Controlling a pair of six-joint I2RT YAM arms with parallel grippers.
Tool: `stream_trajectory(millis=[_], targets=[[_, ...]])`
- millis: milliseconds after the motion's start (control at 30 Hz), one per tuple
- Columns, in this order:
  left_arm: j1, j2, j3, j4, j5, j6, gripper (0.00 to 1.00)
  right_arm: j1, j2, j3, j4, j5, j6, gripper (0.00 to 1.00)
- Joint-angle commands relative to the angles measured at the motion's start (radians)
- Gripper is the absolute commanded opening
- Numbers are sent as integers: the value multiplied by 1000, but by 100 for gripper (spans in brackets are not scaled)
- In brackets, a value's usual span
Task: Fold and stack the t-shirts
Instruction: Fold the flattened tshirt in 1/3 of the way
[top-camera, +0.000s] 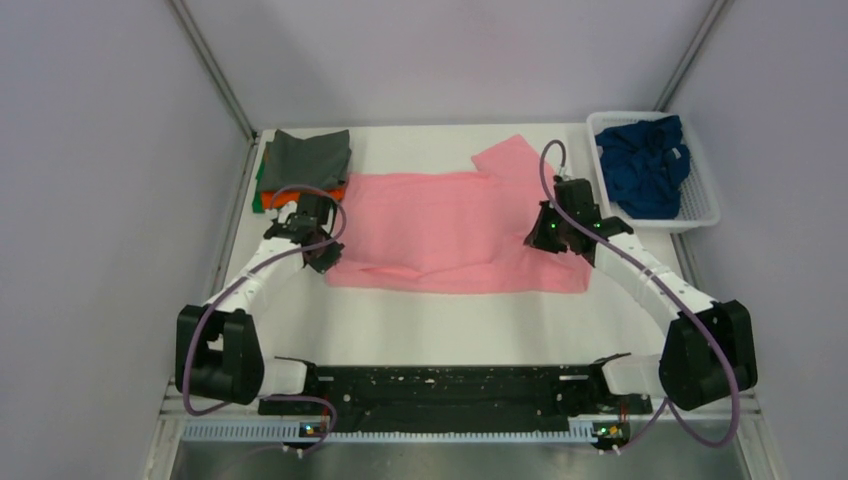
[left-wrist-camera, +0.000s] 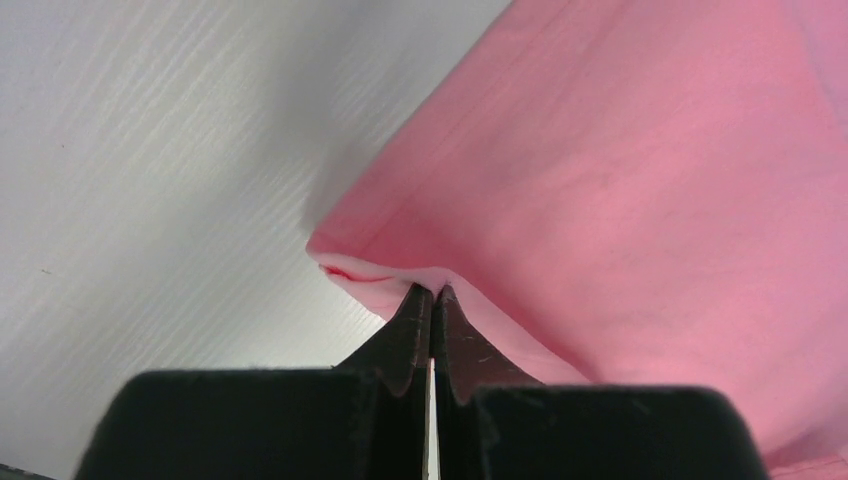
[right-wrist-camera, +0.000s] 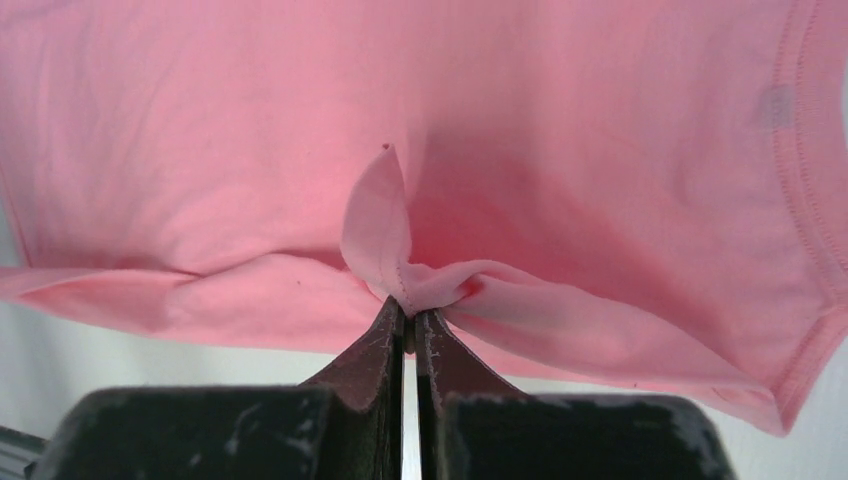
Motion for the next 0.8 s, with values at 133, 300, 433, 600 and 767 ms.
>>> stream_trajectory(millis=[133,300,433,600,767], targets=[[34,12,65,29,-75,16,0,-80,32,69,64,-25,-55,0],[37,29,83,48,-78,24,0,-101,66,80,82,-33,-67,0],[37,54,93,80,-77,39,0,-112,97,92,105,-37,-75,0],[37,157,150,106,-66,57,0,-122,180,144,128,-38,-113,1],[56,263,239,44,-143,44,32,-165,333,252,109,126,-96,33]])
